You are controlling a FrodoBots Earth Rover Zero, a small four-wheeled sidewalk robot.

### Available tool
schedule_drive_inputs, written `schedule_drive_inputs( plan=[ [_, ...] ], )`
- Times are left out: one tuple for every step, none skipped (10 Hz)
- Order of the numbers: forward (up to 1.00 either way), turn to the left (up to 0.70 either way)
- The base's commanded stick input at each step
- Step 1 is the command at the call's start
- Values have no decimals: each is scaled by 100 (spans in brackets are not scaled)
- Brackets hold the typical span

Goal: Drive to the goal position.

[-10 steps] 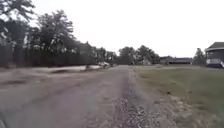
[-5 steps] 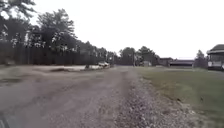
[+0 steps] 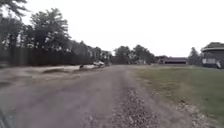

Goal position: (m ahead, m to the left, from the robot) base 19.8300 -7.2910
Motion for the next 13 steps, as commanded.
schedule_drive_inputs(
  plan=[
    [70, 0],
    [70, 0],
    [70, 0],
    [70, 0],
    [70, 0],
    [70, 0],
    [70, 0],
    [70, -31],
    [70, -35],
    [70, -35],
    [70, -13],
    [70, 0],
    [70, 0]
  ],
)
